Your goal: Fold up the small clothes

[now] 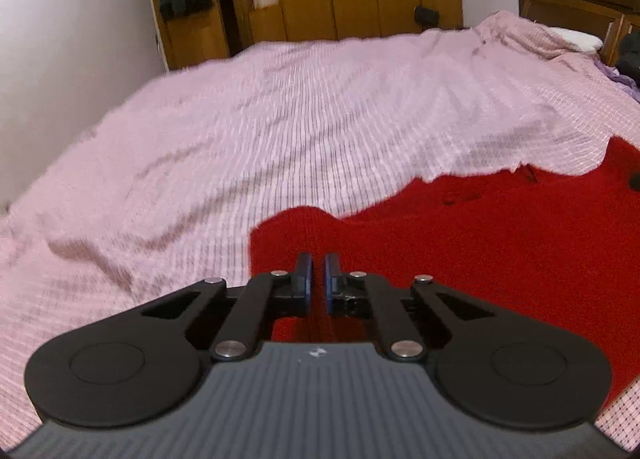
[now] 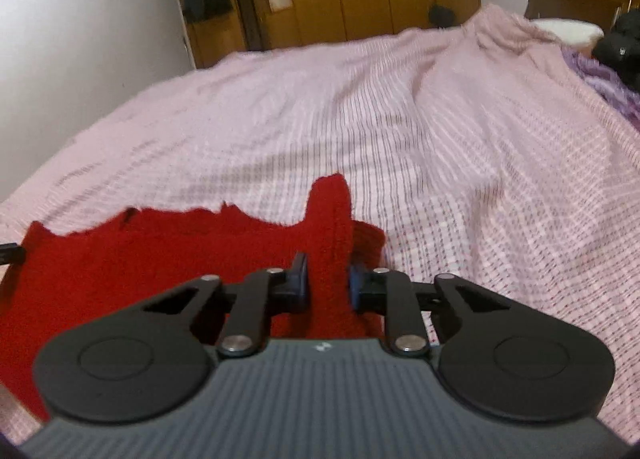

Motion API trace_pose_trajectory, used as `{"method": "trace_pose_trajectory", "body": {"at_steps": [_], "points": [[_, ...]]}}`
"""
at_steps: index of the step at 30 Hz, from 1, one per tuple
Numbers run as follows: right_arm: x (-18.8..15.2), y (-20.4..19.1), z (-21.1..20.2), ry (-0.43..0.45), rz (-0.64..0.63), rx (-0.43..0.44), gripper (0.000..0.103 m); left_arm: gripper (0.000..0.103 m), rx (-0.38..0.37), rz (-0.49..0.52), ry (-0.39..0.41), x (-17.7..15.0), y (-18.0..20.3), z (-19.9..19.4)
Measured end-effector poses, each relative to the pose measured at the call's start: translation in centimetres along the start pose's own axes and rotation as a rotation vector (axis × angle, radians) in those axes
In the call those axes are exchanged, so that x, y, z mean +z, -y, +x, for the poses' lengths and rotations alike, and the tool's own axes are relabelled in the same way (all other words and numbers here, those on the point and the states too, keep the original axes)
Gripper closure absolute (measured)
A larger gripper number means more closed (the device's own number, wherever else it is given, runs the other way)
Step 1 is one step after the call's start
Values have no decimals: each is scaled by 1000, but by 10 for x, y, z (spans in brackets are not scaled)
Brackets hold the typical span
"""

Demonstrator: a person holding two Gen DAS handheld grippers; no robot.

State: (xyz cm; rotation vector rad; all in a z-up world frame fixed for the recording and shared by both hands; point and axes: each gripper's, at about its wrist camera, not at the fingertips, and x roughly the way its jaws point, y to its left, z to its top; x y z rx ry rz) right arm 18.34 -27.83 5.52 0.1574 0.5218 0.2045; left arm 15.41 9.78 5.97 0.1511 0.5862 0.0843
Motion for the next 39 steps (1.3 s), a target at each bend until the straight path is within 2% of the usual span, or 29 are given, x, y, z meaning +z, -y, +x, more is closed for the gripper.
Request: {"method": "trace_pose_trajectory", "body": {"at_steps": [3,9,11,12,13,14,16,19,21,22,23,24,25,28,31,35,37,39], "points": [[1,-1,-9,26,10,13,82,97,3,-12,17,5,-1,-4],[-3,1,3,-30,-4,-9,81,94,-14,-16,-45,0,-8,9],[-6,3,9,-57,12,-20,77,75,0,-15,-62,-4,-9,14],[-7,3,11,-67,9,-26,76,68,13,-26,-65,-5,-11,17],[-8,2,13,-73,2,-32,73,54,24,-38,-65,-7,-13,19],[-9,1,14,-75,-7,-38,71,44,36,-53,-64,-7,-16,21],[-9,0,15,-81,-17,-39,67,41,42,-86,-62,-7,-22,24],[-10,0,19,-91,-20,-40,60,40,9,-137,-79,-6,-30,32],[-12,0,21,-90,-21,-40,61,41,-28,-164,-95,-5,-34,38],[-12,0,21,-85,-24,-40,61,52,-42,-176,-98,-4,-35,38],[-13,0,20,-79,-29,-40,62,69,-62,-189,-98,-4,-36,38],[-14,0,18,-67,-30,-39,65,77,-68,-194,-90,-3,-35,36],[-15,0,15,-53,-30,-32,74,93,-67,-185,-77,-3,-33,32],[-16,2,3,-2,-18,-15,82,96,-61,-146,-24,-1,-25,17],[-10,6,-16,84,48,10,85,97,-47,-152,34,8,-22,2],[6,5,-28,213,47,-32,89,97,-3,-145,120,34,-22,-1],[10,5,-21,229,45,-67,89,97,13,-144,130,45,-18,8],[10,5,-7,208,33,-94,89,97,38,-130,118,50,-12,25]]}}
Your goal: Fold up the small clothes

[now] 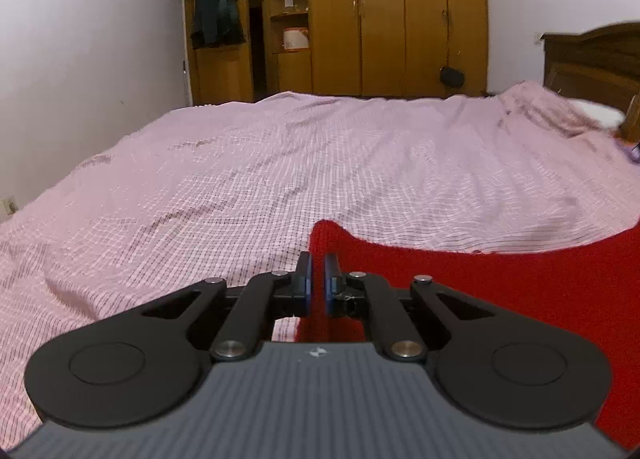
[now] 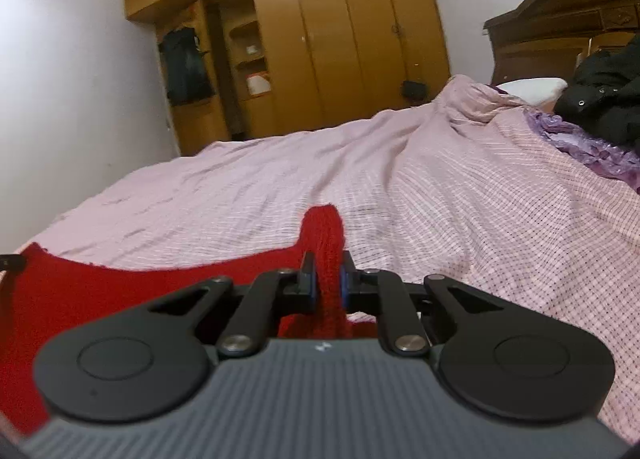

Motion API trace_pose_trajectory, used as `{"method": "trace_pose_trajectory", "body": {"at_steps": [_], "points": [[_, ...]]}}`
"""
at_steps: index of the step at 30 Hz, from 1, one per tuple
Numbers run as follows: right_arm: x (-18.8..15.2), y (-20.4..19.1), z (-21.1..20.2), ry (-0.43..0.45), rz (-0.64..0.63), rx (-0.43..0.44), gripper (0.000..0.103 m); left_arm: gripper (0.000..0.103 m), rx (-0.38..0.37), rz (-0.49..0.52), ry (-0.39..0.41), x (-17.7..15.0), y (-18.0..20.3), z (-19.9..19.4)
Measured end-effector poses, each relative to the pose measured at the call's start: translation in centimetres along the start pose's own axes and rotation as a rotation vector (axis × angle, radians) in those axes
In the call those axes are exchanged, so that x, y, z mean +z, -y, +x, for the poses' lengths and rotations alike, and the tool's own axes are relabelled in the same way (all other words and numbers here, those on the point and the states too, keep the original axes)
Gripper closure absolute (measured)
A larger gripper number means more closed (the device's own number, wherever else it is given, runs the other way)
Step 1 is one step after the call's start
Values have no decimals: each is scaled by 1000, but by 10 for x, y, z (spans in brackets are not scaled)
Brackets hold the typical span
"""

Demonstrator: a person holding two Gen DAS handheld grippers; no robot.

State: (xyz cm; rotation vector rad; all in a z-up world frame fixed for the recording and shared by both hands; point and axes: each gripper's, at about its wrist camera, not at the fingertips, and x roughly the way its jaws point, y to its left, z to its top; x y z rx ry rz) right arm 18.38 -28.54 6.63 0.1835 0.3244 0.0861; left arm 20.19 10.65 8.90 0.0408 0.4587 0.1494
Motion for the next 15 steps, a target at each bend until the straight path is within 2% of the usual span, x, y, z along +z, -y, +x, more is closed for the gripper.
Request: {"method": "trace_pose_trajectory", "body": {"at_steps": [6,8,13,15], "points": [[-37,-3,58,-192,-83,-108,87,97,96,70,-140,-31,19,62],[-37,-2,63,-211,-69,-101,86,96,101,76,-180,-43,18,73],[-26,1,60,-231,-54,-86,84,95,83,64,-183,-43,15,73],[-20,5,51,-223,-7,-74,80,88,64,65,-186,-40,11,67]]}}
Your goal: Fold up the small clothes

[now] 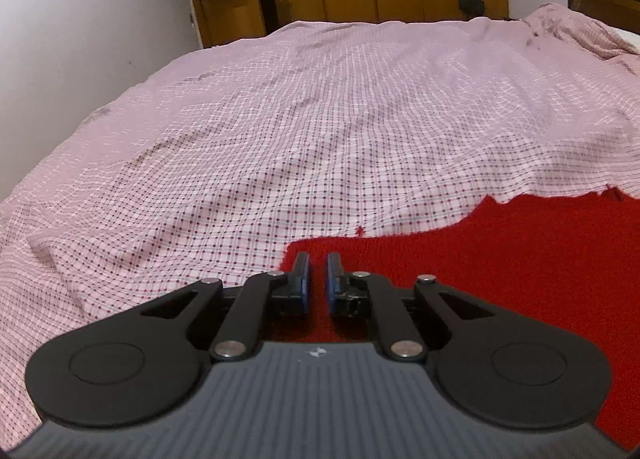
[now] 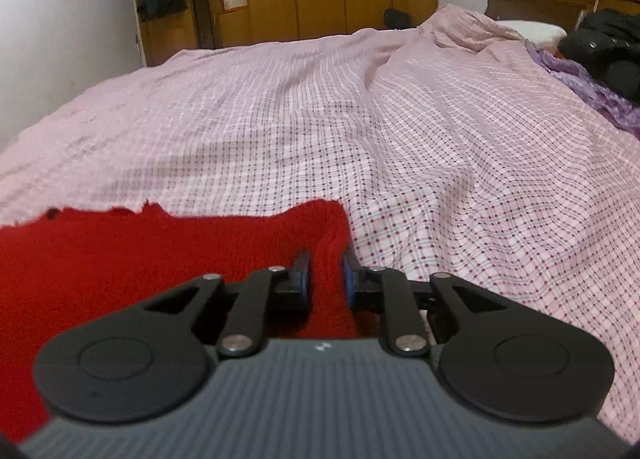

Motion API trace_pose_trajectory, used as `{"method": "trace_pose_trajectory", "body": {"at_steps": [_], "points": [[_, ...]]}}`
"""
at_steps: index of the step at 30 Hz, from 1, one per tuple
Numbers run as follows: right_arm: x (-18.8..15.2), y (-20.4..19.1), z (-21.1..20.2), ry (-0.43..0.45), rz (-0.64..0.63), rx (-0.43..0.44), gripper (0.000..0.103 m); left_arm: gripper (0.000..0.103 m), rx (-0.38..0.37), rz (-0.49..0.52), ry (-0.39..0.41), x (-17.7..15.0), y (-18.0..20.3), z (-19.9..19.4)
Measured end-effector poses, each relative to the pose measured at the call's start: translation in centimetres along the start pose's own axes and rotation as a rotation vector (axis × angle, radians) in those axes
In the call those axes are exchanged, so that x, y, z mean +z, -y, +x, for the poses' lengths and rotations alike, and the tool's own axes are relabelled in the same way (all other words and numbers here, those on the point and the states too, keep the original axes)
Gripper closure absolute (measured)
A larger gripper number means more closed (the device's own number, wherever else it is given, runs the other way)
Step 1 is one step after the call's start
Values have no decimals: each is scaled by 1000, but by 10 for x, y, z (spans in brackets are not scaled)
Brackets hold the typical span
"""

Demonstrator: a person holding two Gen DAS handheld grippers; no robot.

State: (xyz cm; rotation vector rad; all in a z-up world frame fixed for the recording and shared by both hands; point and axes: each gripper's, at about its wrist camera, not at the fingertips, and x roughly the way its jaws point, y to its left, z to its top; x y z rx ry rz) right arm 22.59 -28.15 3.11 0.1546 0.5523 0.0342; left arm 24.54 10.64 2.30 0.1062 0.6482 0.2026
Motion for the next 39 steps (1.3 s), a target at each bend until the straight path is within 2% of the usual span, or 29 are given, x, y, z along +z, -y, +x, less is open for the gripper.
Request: {"method": "trace_pose_trajectory", "body": {"at_steps": [2,3,4,5,7,11,15,20,25,31,34,39], "points": [[0,7,-12,7,53,15,62,75,-17,8,0,3,-3,-9],[-1,10,-20,11,81,13,40,70,-25,14,-3,4,-4,-13],[-1,13,-27,26,108,22,29,58,-27,23,-4,3,-4,-18],[-2,17,-38,45,133,37,29,47,-23,30,-2,3,-5,-24],[-4,22,-52,43,164,54,31,40,-23,43,-5,2,-7,-37],[-12,29,-84,36,237,65,31,35,-37,53,-36,-3,-7,-64],[-23,31,-112,34,315,54,30,34,-37,64,-52,-11,-4,-94],[-33,27,-136,8,394,54,28,33,-55,25,-82,-23,-1,-128],[-44,19,-156,-67,485,45,27,33,-83,22,-96,-41,6,-155],[-50,6,-179,-94,523,132,27,33,-99,-2,-124,-58,6,-177],[-62,5,-178,-84,596,148,27,33,-107,-41,-157,-66,3,-178],[-92,8,-158,-63,707,103,26,33,-107,-122,-207,-83,-8,-177]]}}
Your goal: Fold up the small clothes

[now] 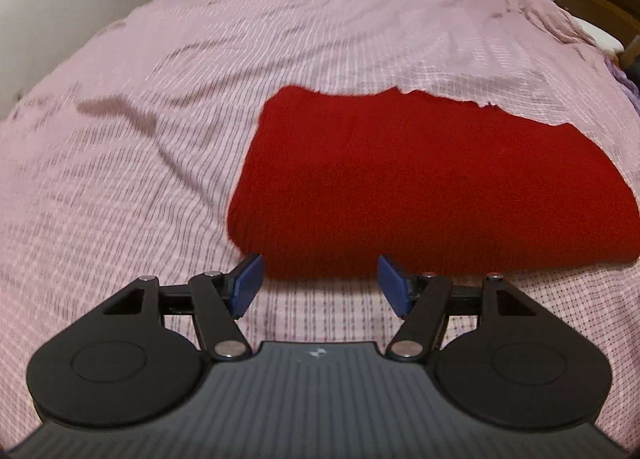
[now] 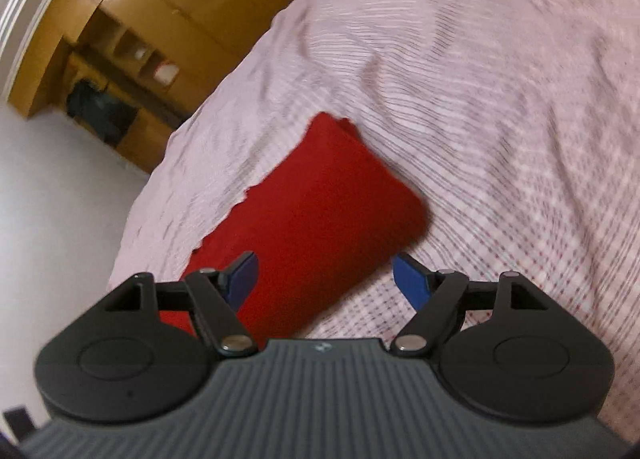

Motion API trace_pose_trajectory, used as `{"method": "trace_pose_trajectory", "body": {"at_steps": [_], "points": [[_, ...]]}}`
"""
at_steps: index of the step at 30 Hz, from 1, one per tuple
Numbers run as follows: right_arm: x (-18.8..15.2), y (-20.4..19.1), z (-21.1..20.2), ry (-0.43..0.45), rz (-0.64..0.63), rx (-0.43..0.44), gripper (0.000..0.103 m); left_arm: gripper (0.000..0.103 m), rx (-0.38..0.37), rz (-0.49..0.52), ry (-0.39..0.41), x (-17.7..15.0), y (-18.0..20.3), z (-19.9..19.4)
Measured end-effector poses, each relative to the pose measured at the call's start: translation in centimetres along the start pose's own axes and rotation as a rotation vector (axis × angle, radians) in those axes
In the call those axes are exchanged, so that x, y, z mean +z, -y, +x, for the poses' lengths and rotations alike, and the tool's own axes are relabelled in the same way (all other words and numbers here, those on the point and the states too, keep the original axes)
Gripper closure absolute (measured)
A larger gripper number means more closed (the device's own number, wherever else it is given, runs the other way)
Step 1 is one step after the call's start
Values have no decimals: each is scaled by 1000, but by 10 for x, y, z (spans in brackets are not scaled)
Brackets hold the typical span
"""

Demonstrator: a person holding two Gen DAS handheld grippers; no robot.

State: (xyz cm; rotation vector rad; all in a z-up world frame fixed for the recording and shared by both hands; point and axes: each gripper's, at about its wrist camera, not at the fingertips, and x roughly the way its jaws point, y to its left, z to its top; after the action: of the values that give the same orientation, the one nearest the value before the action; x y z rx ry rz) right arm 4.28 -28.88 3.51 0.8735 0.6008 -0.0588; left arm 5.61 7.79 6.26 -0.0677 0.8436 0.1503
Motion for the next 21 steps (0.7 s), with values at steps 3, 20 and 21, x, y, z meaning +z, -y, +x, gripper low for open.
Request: {"method": "trace_pose_trajectory", "body": {"at_steps": [3,20,21], "points": [[-7,13,14,16,69,12,26,33,30,3,1,-5,-5,0],[-24,10,60,68,-10,62,17,33,53,-36,-32,-10,-21,11],[-25,10,60,74,-19,64,17,33,50,-36,-31,-10,-21,11]]}}
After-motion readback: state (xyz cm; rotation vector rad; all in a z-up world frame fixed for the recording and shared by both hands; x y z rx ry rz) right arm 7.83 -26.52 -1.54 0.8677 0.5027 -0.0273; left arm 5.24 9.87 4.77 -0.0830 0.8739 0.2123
